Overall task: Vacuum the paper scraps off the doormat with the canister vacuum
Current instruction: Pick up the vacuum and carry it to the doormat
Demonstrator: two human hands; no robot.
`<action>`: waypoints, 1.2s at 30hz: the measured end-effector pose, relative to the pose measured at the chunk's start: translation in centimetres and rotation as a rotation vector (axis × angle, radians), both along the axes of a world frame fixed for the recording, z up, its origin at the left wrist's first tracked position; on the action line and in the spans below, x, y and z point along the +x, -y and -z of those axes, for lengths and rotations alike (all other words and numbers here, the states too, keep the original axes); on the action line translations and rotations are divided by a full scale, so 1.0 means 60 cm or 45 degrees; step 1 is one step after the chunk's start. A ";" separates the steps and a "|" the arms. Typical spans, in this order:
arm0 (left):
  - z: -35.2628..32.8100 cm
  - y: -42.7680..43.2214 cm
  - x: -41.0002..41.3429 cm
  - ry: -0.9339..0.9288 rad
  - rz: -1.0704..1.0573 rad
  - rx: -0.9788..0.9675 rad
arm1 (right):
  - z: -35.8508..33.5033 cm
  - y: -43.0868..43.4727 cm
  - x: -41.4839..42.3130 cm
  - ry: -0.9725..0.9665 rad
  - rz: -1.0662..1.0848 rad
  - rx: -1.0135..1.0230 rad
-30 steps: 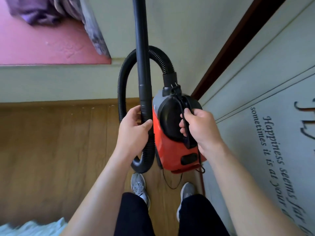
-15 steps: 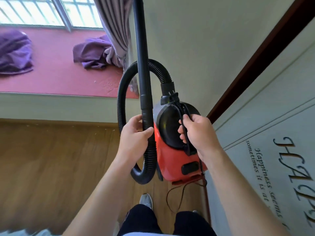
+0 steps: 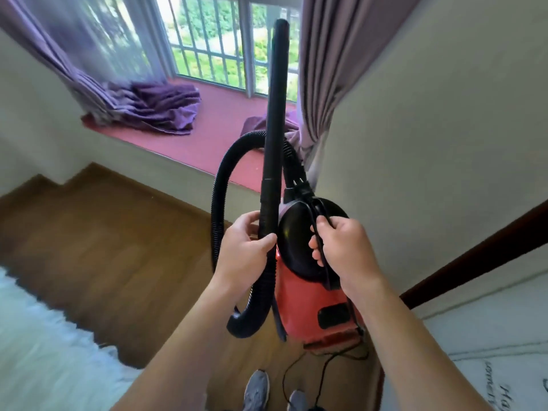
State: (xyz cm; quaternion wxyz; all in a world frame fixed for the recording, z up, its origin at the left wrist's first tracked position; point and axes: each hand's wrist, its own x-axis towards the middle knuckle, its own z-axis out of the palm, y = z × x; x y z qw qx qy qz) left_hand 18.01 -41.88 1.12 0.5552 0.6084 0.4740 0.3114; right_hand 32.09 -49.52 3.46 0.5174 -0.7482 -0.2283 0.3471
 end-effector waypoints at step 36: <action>-0.022 0.471 -0.806 0.036 -1.621 0.062 | -0.027 0.173 -0.819 -0.100 -1.467 -0.023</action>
